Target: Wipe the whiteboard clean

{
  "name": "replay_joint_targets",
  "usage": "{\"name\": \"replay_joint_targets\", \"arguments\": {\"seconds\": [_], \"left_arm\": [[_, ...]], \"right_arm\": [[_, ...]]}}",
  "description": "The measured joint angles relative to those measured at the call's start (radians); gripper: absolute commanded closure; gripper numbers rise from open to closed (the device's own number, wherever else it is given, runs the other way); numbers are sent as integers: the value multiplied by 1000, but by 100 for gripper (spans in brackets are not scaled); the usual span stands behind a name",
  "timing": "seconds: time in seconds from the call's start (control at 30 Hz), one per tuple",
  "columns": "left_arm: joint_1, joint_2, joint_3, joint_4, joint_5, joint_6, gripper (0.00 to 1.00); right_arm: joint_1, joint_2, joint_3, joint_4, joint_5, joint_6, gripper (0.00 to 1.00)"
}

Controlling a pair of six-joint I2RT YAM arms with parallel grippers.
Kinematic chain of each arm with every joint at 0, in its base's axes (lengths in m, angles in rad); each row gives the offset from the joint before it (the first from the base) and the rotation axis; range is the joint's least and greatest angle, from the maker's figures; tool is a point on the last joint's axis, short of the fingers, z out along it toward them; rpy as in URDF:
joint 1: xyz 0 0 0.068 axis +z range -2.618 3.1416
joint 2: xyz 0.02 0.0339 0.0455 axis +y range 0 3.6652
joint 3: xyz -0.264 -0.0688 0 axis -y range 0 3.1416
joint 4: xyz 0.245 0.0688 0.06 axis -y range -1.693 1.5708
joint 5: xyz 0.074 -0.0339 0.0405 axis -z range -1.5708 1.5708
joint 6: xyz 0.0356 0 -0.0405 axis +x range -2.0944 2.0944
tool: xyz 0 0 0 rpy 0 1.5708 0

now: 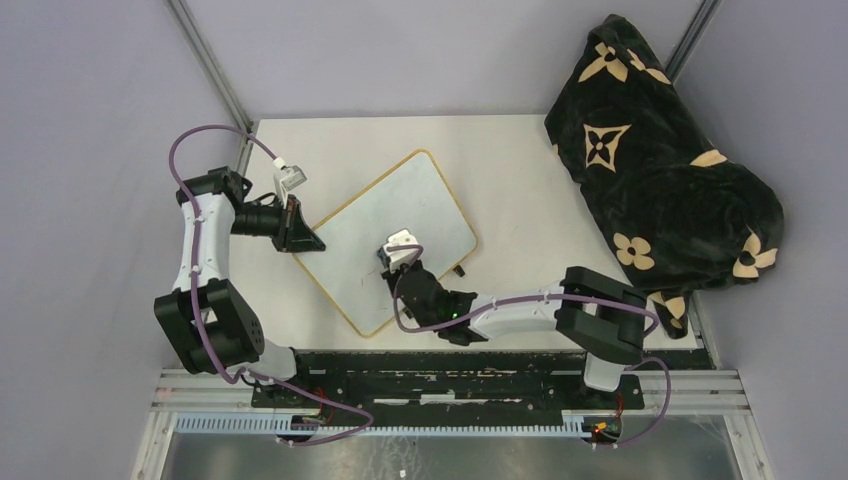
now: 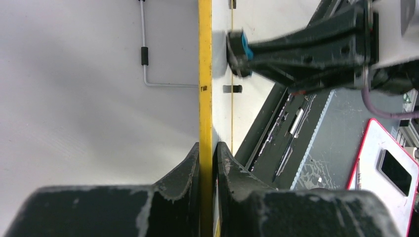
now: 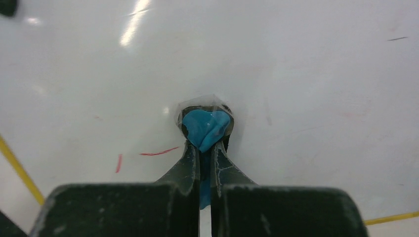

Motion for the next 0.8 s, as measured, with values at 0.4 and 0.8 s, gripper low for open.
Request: {"name": "replay_joint_targets", "arguments": {"seconds": [0.4, 0.8], "left_arm": [[1, 0, 0, -6, 3, 0, 97], [-6, 0, 0, 9, 8, 0, 97]], "right_arm": [[183, 160, 125, -6, -73, -26, 99], [108, 96, 47, 26, -137, -9, 99]]}}
